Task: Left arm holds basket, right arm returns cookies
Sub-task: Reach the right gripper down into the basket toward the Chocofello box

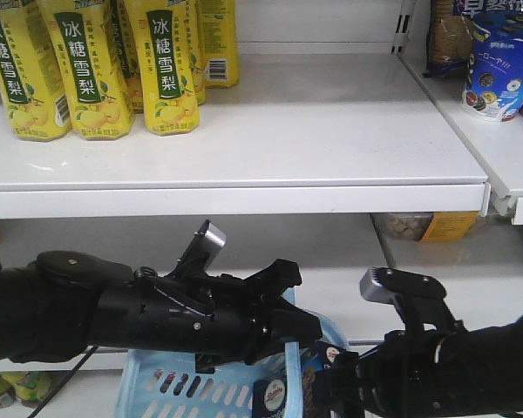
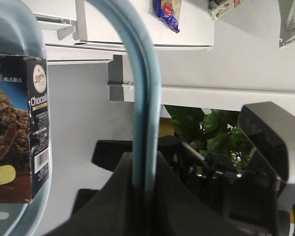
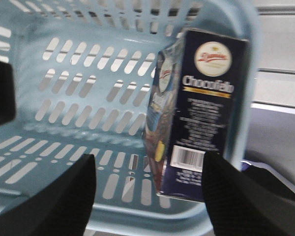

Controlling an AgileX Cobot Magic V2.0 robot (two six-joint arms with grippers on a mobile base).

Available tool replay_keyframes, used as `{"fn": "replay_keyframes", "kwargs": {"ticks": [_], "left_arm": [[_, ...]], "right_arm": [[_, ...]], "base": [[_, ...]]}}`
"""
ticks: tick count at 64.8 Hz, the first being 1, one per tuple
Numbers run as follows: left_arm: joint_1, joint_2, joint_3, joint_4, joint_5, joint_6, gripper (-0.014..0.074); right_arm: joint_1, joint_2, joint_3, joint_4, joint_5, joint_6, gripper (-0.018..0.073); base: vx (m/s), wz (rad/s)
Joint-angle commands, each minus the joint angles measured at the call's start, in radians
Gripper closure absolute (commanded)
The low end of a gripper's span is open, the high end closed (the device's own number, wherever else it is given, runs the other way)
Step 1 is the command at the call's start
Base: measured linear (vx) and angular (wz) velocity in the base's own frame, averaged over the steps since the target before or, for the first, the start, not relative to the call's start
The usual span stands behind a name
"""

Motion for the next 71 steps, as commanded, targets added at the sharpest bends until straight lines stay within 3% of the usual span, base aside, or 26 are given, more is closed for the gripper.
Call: {"fn": "replay_keyframes", "kwargs": {"ticks": [1,20,35,51,71], "left_arm": [[-0.002,-0.043,-0.029,-0.055,0.048,-0.002,0.0603],[-0.002,-0.043,-0.029,-0.055,0.048,-0.002,0.0603],[-0.002,-0.043,-0.029,-0.055,0.048,-0.002,0.0603],[-0.002,-0.043,-0.029,-0.055,0.048,-0.002,0.0603],[-0.002,-0.043,-0.029,-0.055,0.048,-0.002,0.0603]], "right_arm": [[0.008,0.03,-0.046,0.008,-0.01,0.003,0.01],[0.005,0.073,-0.046,-0.015,-0.05,0.006,0.01],[-0.059,0.101,-0.046,-0.004,-0.063,0.008,0.01],[-0.064,0.111,-0.046,0.058,-0.042,-0.077,0.01],[-0.064,0.154,-0.046,0.053,-0.063,-0.09,0.01]], "base": [[0.0,0.0],[0.0,0.0],[0.0,0.0],[0.0,0.0],[0.0,0.0]]}}
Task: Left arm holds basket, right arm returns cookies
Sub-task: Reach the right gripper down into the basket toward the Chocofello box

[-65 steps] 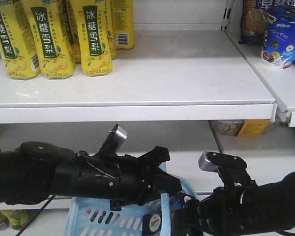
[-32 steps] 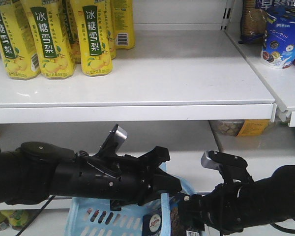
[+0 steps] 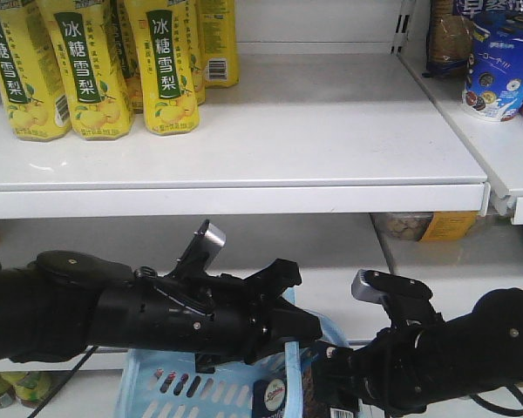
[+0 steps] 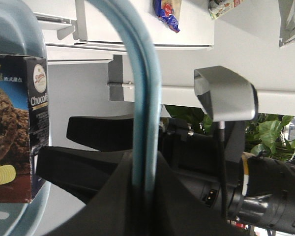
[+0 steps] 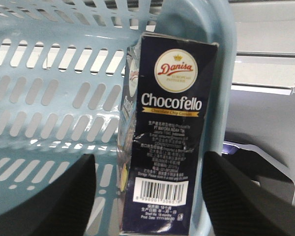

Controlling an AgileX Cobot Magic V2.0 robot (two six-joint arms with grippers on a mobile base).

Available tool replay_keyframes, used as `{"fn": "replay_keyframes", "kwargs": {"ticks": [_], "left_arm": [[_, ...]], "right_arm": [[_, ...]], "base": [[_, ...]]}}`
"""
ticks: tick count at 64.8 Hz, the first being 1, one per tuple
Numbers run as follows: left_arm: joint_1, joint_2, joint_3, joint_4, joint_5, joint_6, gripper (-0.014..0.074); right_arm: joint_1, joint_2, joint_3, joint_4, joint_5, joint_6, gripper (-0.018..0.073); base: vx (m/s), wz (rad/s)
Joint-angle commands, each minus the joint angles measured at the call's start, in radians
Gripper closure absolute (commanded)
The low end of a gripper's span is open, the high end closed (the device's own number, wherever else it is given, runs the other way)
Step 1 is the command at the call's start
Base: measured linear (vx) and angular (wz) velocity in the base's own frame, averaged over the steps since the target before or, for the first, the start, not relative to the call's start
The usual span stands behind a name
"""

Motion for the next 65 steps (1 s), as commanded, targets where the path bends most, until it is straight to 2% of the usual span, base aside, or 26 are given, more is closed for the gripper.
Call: {"fn": "replay_keyframes", "kwargs": {"ticks": [1,44,49,65], "left_arm": [[-0.002,-0.043,-0.029,-0.055,0.048,-0.002,0.0603],[-0.002,-0.043,-0.029,-0.055,0.048,-0.002,0.0603],[-0.002,-0.043,-0.029,-0.055,0.048,-0.002,0.0603],[-0.002,-0.043,-0.029,-0.055,0.048,-0.002,0.0603]], "right_arm": [[-0.007,-0.011,-0.027,0.007,-0.031,-0.021,0.01],[-0.007,0.062,-0.027,0.066,-0.038,-0.072,0.01],[-0.007,0.079,-0.027,0.085,-0.038,-0.08,0.01],[-0.007,0.089,-0.027,0.204,-0.027,-0.194,0.0104]], "base": [[0.0,0.0],[0.0,0.0],[0.0,0.0],[0.0,0.0]]}}
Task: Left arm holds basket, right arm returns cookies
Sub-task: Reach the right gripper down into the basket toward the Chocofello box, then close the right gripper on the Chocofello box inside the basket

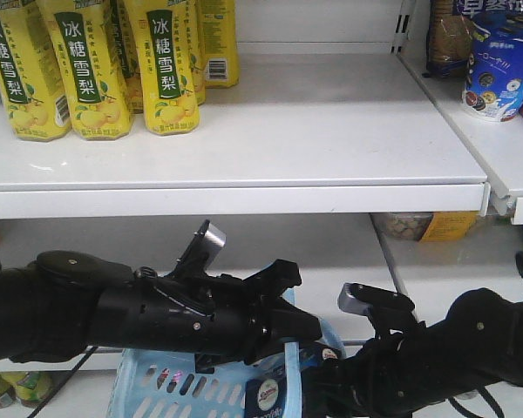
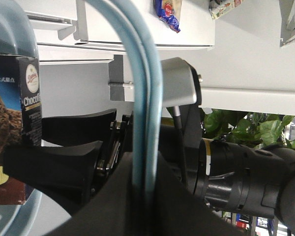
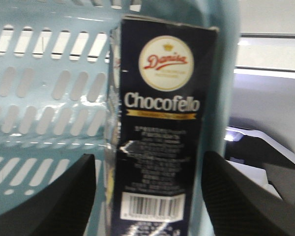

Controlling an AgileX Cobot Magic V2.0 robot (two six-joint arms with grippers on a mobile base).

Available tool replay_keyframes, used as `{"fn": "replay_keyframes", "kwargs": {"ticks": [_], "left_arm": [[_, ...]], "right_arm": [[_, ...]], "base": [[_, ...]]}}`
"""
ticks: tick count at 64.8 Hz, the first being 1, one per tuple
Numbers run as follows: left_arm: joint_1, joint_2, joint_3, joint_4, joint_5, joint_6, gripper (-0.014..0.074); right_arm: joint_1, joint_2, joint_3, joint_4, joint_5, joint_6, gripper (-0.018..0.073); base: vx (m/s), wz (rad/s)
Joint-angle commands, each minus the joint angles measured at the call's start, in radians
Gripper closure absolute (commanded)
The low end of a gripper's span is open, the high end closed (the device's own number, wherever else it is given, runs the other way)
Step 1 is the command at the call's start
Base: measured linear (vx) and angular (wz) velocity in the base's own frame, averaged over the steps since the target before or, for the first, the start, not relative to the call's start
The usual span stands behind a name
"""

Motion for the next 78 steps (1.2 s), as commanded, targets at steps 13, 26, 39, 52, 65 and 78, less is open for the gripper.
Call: {"fn": "replay_keyframes", "kwargs": {"ticks": [13,26,39,52,65,78], "left_arm": [[-0.002,-0.043,-0.029,-0.057,0.048,-0.002,0.0603],[-0.002,-0.043,-0.029,-0.057,0.048,-0.002,0.0603],[-0.002,-0.043,-0.029,-0.057,0.048,-0.002,0.0603],[-0.002,-0.043,-0.029,-0.057,0.048,-0.002,0.0603],[-0.002,-0.043,-0.029,-0.057,0.048,-0.002,0.0603],[-0.002,-0.043,-0.029,-0.057,0.048,-0.002,0.0603]], "right_arm": [[-0.007,-0.025,-0.027,0.101,0.005,-0.09,0.0104],[-0.007,-0.008,-0.027,0.104,0.008,-0.089,0.0104],[-0.005,0.046,-0.027,0.157,0.021,-0.129,0.0104],[-0.005,0.072,-0.027,0.23,0.028,-0.193,0.0104],[-0.005,0.084,-0.027,0.301,0.068,-0.27,0.0118],[-0.005,0.084,-0.027,0.342,0.105,-0.284,0.0163]], "base": [[0.0,0.0],[0.0,0.0],[0.0,0.0],[0.0,0.0],[0.0,0.0],[0.0,0.0]]}}
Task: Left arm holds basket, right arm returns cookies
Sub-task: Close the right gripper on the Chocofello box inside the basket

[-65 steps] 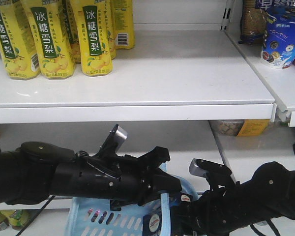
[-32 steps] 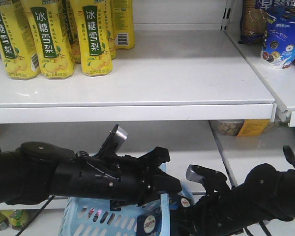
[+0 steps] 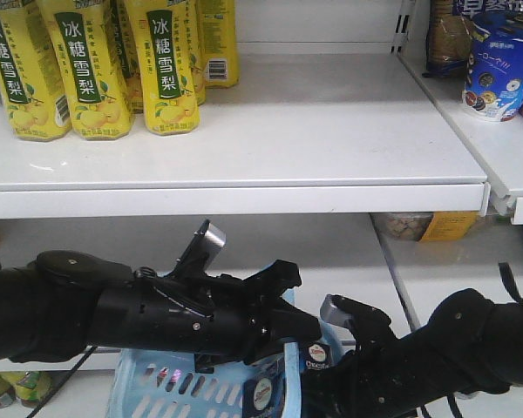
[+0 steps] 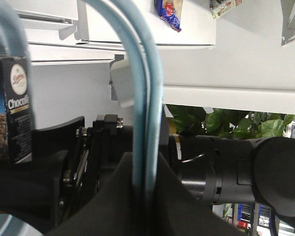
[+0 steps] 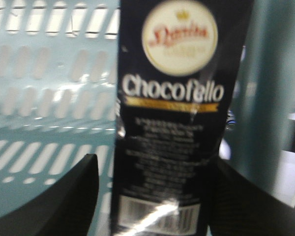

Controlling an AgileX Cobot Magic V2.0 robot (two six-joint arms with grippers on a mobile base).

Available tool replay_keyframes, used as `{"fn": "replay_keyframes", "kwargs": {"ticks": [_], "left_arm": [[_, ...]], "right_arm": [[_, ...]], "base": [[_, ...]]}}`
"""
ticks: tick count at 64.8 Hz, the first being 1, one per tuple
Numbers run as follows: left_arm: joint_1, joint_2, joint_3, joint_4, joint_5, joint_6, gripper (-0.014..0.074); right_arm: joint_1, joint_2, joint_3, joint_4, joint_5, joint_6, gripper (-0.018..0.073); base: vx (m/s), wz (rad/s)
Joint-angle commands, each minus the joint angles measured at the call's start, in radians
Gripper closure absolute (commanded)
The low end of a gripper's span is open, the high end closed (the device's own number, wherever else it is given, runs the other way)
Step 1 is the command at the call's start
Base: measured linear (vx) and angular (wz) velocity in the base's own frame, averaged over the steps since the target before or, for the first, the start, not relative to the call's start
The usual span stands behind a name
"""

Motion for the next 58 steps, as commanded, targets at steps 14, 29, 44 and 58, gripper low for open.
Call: {"fn": "replay_keyframes", "kwargs": {"ticks": [14,29,44,58], "left_arm": [[-0.002,-0.043,-0.029,-0.063,0.049,-0.002,0.0603],[-0.002,-0.043,-0.029,-0.063,0.049,-0.002,0.0603],[-0.002,-0.043,-0.029,-0.063,0.049,-0.002,0.0603],[-0.002,-0.043,-0.029,-0.063,0.049,-0.002,0.0603]], "right_arm": [[-0.005,-0.026,-0.022,0.044,0.037,-0.021,0.0214],[-0.005,-0.026,-0.022,0.044,0.009,-0.029,0.0234],[-0.005,-0.026,-0.022,0.044,0.005,-0.031,0.0234],[-0.005,-0.029,-0.022,0.044,-0.01,-0.031,0.0245]], "base": [[0.0,0.0],[0.0,0.0],[0.0,0.0],[0.0,0.0]]}}
